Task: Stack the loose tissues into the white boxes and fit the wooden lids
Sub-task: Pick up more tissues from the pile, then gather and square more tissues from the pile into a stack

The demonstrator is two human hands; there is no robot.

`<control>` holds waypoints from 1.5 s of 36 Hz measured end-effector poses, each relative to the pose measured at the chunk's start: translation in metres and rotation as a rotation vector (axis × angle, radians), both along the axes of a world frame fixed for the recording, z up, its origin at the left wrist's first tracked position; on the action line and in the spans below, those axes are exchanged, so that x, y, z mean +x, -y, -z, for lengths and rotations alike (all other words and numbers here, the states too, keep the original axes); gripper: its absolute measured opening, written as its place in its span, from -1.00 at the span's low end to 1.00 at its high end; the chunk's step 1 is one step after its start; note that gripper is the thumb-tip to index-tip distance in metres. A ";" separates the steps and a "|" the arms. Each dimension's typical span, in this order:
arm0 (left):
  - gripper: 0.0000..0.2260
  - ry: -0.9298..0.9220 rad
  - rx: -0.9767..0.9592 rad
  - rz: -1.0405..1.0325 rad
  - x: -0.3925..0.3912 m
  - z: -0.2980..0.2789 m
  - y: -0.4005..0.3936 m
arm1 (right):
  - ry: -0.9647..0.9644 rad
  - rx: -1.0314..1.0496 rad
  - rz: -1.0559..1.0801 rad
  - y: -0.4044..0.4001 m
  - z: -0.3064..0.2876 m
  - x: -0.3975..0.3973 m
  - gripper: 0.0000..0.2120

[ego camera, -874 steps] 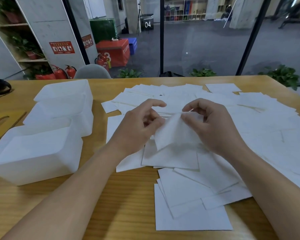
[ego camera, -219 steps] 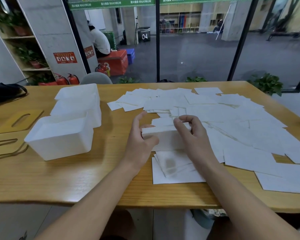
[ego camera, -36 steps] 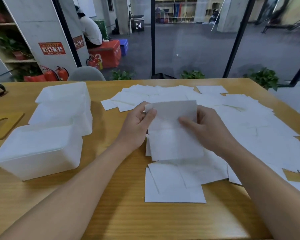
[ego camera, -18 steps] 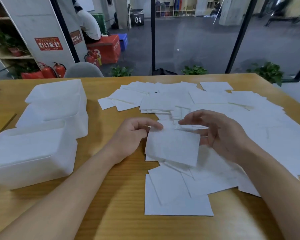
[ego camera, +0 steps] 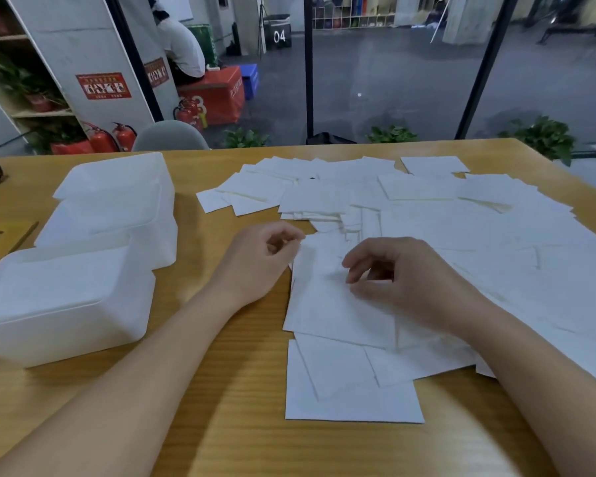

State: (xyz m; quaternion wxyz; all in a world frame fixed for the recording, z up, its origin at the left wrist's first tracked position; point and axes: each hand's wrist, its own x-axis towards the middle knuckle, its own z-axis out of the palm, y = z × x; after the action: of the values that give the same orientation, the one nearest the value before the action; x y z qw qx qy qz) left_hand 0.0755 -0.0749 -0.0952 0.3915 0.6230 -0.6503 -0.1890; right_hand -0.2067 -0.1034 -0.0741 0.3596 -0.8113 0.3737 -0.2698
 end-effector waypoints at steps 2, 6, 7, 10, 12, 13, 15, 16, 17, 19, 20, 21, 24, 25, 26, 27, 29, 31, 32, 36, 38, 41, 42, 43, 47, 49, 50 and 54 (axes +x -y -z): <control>-0.83 0.058 0.036 -0.045 -0.004 -0.001 0.008 | -0.072 -0.125 -0.005 -0.004 0.004 0.005 -0.69; -0.75 0.250 0.089 -0.063 -0.021 -0.002 0.021 | -0.088 -0.166 0.021 -0.002 0.007 0.005 -0.70; -0.75 0.288 0.089 -0.068 -0.025 -0.003 0.022 | -0.090 -0.168 0.026 -0.001 0.007 0.005 -0.70; -0.78 0.311 0.098 -0.097 -0.032 -0.002 0.026 | -0.073 -0.173 0.033 0.001 0.008 0.005 -0.72; -0.83 0.288 0.103 -0.117 -0.033 -0.003 0.027 | -0.068 -0.172 0.037 0.003 0.008 0.005 -0.73; -0.85 0.268 0.105 -0.124 -0.033 -0.003 0.027 | -0.071 -0.169 0.038 0.004 0.009 0.005 -0.73; -0.88 0.219 0.097 -0.133 -0.030 -0.003 0.027 | -0.074 -0.156 0.030 0.004 0.009 0.006 -0.73; -0.89 0.196 0.079 -0.134 -0.030 -0.003 0.026 | -0.072 -0.148 0.025 0.004 0.010 0.006 -0.73; -0.91 0.177 0.056 -0.130 -0.029 -0.003 0.025 | -0.068 -0.144 0.022 0.004 0.010 0.006 -0.74; -0.92 0.163 0.015 -0.112 -0.028 -0.002 0.024 | -0.055 -0.147 0.022 0.003 0.010 0.005 -0.75; -0.92 0.177 -0.004 -0.108 -0.028 -0.002 0.023 | -0.046 -0.149 0.025 0.003 0.010 0.005 -0.75; -0.93 0.205 -0.022 -0.109 -0.028 -0.002 0.021 | -0.038 -0.150 0.029 0.004 0.009 0.004 -0.76; -0.91 0.268 -0.077 -0.122 -0.025 -0.002 0.019 | -0.026 -0.152 0.034 0.004 0.007 0.003 -0.77; -0.92 0.264 -0.096 -0.131 -0.025 -0.003 0.019 | -0.022 -0.152 0.033 0.004 0.007 0.003 -0.77; -0.92 0.253 -0.114 -0.139 -0.024 -0.004 0.018 | -0.017 -0.152 0.032 0.003 0.007 0.003 -0.77; -0.92 0.236 -0.129 -0.142 -0.023 -0.004 0.017 | -0.012 -0.152 0.032 0.003 0.007 0.003 -0.77; -0.92 0.189 -0.143 -0.135 -0.024 -0.004 0.015 | -0.008 -0.141 0.031 0.002 0.007 0.002 -0.77; -0.91 0.147 -0.158 -0.113 -0.024 -0.004 0.012 | -0.015 -0.137 0.033 0.002 0.007 0.002 -0.77; -0.90 0.128 -0.175 -0.103 -0.024 -0.005 0.011 | -0.023 -0.143 0.036 0.002 0.007 0.002 -0.77; -0.93 -0.067 -0.244 -0.096 -0.022 -0.011 0.007 | -0.032 -0.187 0.097 0.002 0.005 0.003 -0.77; -0.91 -0.123 -0.282 -0.094 -0.023 -0.014 0.004 | 0.013 -0.196 0.164 0.003 0.003 0.003 -0.70; -0.90 -0.123 -0.373 -0.100 -0.028 -0.019 -0.002 | 0.065 -0.197 0.213 0.004 0.001 0.003 -0.56; -0.91 -0.142 -0.403 -0.107 -0.029 -0.021 -0.003 | 0.071 -0.189 0.208 0.003 0.001 0.004 -0.54; -0.91 -0.177 -0.429 -0.116 -0.031 -0.023 -0.004 | 0.074 -0.175 0.195 0.003 0.001 0.004 -0.53; -0.91 -0.429 -0.473 -0.135 -0.036 -0.029 -0.005 | 0.076 -0.138 0.109 -0.001 0.002 0.012 -0.50; -0.82 -0.584 -0.440 -0.108 -0.040 -0.030 -0.007 | 0.089 -0.139 0.097 -0.002 0.002 0.017 -0.56; -0.77 -0.643 -0.421 -0.095 -0.042 -0.029 -0.008 | 0.099 -0.144 0.102 -0.002 0.003 0.019 -0.61; -0.63 -0.823 -0.322 -0.010 -0.044 -0.031 -0.010 | 0.212 -0.174 0.167 -0.001 0.003 0.022 -0.86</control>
State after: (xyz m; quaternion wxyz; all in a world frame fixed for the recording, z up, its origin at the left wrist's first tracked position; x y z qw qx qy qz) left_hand 0.0320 -0.0652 -0.0643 0.7109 0.4300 -0.4584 -0.3156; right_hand -0.1845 -0.1028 -0.0768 0.3016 -0.7726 0.3748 -0.4143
